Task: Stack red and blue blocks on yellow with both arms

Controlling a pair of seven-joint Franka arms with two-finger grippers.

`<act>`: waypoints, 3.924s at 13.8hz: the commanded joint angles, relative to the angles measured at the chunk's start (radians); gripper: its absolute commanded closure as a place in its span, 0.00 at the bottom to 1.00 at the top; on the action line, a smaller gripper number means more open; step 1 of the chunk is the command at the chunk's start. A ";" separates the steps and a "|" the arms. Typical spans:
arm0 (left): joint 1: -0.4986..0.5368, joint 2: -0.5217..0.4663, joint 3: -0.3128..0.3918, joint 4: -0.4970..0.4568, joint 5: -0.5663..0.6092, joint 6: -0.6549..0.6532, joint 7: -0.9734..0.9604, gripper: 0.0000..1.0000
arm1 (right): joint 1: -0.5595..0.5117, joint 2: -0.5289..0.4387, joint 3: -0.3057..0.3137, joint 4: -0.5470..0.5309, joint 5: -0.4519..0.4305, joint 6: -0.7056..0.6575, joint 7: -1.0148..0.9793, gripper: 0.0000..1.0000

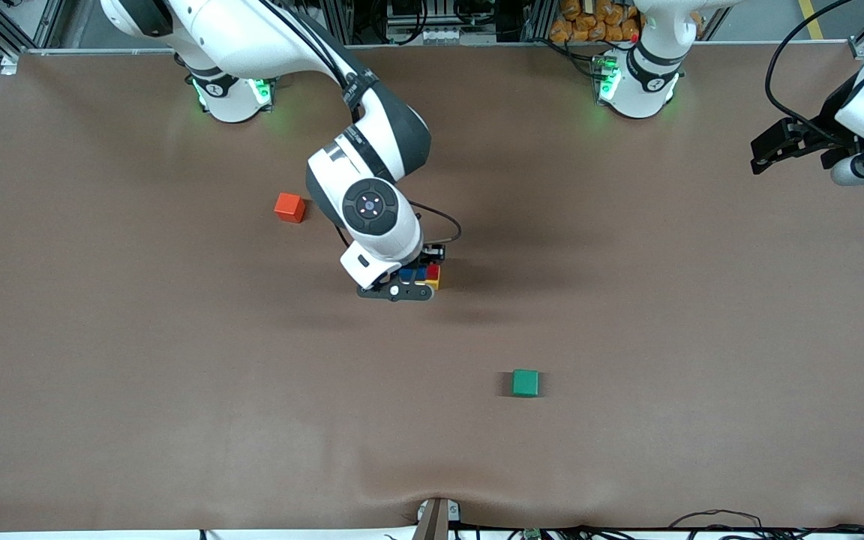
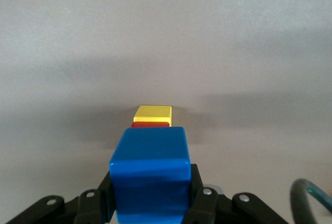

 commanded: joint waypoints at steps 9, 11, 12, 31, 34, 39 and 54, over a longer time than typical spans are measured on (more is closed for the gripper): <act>0.014 -0.025 -0.001 -0.046 -0.041 0.052 0.040 0.00 | 0.062 0.055 -0.013 0.026 0.004 0.042 0.061 0.97; 0.014 -0.025 -0.001 -0.052 -0.041 0.057 0.039 0.00 | 0.062 0.055 -0.013 0.015 -0.004 0.034 0.063 0.97; 0.014 -0.025 -0.001 -0.055 -0.041 0.062 0.040 0.00 | 0.063 0.054 -0.013 0.003 -0.010 0.039 0.067 0.97; 0.014 -0.013 -0.001 -0.054 -0.076 0.095 0.034 0.00 | -0.044 -0.005 -0.004 0.049 -0.005 -0.093 0.070 0.00; 0.014 -0.008 -0.002 -0.055 -0.076 0.105 0.030 0.00 | -0.110 -0.066 -0.009 0.109 -0.008 -0.240 0.066 0.00; 0.014 0.003 -0.001 -0.057 -0.076 0.117 0.020 0.00 | -0.269 -0.213 -0.016 0.115 -0.013 -0.392 -0.027 0.00; 0.015 0.010 -0.001 -0.053 -0.076 0.129 0.019 0.00 | -0.688 -0.613 -0.026 -0.183 -0.189 -0.421 -0.508 0.00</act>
